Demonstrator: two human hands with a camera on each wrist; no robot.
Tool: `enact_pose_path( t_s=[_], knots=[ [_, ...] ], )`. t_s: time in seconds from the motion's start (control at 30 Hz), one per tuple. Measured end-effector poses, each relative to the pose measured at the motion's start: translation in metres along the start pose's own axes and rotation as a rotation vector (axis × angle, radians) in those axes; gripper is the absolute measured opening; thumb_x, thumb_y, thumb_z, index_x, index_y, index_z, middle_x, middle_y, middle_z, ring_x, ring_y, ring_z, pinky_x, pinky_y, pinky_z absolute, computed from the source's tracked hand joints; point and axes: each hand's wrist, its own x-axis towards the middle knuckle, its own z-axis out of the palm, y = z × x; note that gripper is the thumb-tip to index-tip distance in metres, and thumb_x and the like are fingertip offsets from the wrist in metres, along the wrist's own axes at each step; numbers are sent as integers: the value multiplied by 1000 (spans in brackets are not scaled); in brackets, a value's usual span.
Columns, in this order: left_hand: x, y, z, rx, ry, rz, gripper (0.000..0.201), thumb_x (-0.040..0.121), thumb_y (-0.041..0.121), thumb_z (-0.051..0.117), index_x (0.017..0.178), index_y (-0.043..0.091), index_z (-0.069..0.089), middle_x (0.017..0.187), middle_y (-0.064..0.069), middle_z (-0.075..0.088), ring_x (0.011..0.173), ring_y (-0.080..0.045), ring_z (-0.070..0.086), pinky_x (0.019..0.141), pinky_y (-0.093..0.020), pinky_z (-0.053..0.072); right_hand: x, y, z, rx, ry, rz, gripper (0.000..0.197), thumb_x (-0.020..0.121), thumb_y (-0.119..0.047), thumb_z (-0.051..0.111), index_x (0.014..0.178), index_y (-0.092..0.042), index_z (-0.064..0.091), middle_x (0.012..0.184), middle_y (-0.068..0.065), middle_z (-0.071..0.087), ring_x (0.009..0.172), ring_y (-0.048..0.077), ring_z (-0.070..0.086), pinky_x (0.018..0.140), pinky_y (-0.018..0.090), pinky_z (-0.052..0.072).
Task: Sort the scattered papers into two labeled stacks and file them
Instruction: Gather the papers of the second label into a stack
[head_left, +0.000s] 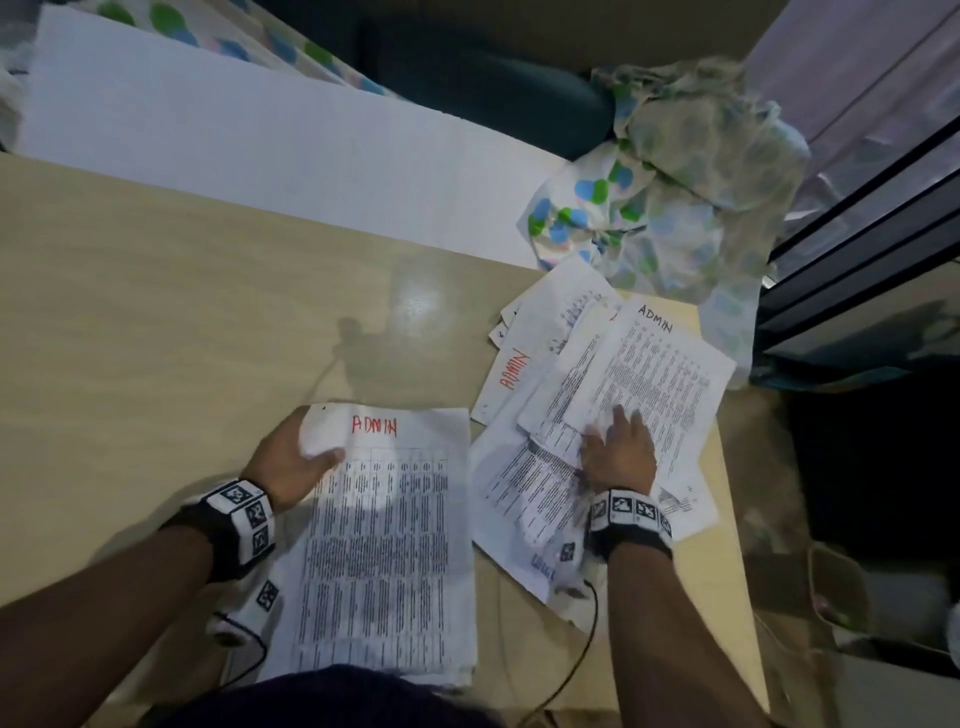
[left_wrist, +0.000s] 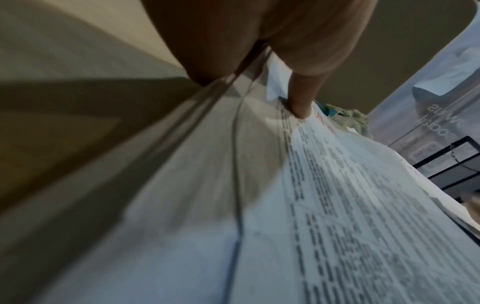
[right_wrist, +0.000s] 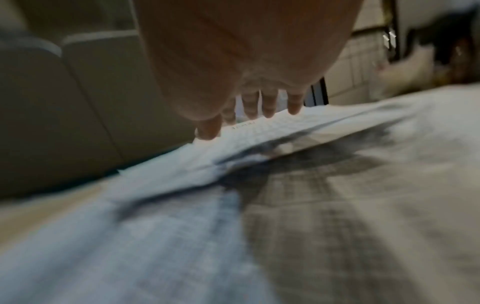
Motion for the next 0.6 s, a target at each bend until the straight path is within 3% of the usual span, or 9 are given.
enact_pose_path(
  t_s=[0.1, 0.13, 0.2, 0.27, 0.33, 0.4, 0.43, 0.53, 0.6],
  knots=[
    [3, 13, 1, 41, 60, -33, 54, 82, 23, 69, 130, 25, 46, 129, -8, 58, 113, -31, 55, 92, -40, 46, -19, 32, 11, -139, -168, -118, 59, 95, -52, 34, 148, -26, 26, 159, 1, 18, 145, 27, 21, 117, 47, 19],
    [6, 18, 1, 48, 80, -31, 52, 83, 22, 68, 130, 24, 46, 127, -9, 59, 108, -31, 56, 88, -37, 47, -30, 37, 12, -137, -157, -175, 57, 95, -53, 37, 146, -29, 32, 158, -1, 22, 144, 25, 24, 117, 45, 17],
    [10, 29, 0, 49, 111, -35, 50, 85, 18, 66, 130, 22, 45, 124, -9, 59, 98, -28, 55, 78, -33, 46, -48, 38, 9, -113, -93, -292, 52, 93, -59, 36, 133, -30, 53, 147, 0, 43, 133, 23, 41, 112, 42, 29],
    [18, 36, -1, 42, 137, -40, 49, 87, 15, 64, 131, 21, 45, 122, -10, 58, 92, -24, 51, 74, -31, 43, -57, 39, 6, -68, -91, -323, 70, 88, -72, 19, 104, -27, 69, 116, -2, 65, 108, 21, 56, 91, 36, 45],
    [24, 42, -3, 24, 163, -33, 47, 88, 12, 62, 131, 21, 45, 123, -13, 58, 92, -23, 50, 76, -31, 43, -51, 40, 0, -18, -86, -245, 69, 85, -75, 18, 85, -27, 67, 90, -4, 66, 87, 19, 60, 72, 31, 49],
    [33, 44, -6, 30, 198, -37, 46, 88, 11, 61, 131, 21, 45, 125, -16, 58, 96, -28, 53, 80, -33, 44, -35, 40, -7, 38, 25, -121, 40, 87, -58, 49, 102, -25, 66, 103, 2, 66, 95, 23, 60, 80, 35, 50],
    [36, 46, -8, 46, 215, -41, 47, 89, 11, 61, 131, 20, 45, 126, -18, 57, 100, -32, 56, 83, -35, 45, -27, 39, -10, 44, 91, -45, 40, 84, -49, 61, 114, -23, 62, 116, 6, 61, 106, 26, 56, 87, 41, 49],
    [43, 50, -15, 88, 261, -53, 47, 90, 10, 59, 134, 20, 44, 125, -21, 58, 95, -34, 58, 82, -36, 45, -12, 35, -15, 103, 93, 330, 85, 70, -48, 78, 138, -16, 37, 141, 14, 38, 130, 35, 36, 100, 54, 38],
    [45, 51, -19, 94, 274, -58, 46, 91, 8, 57, 133, 19, 44, 124, -21, 59, 85, -27, 52, 77, -33, 43, -6, 35, -15, 99, 25, 447, 105, 66, -48, 81, 145, -10, 23, 147, 19, 31, 135, 38, 28, 103, 57, 34]
  ],
)
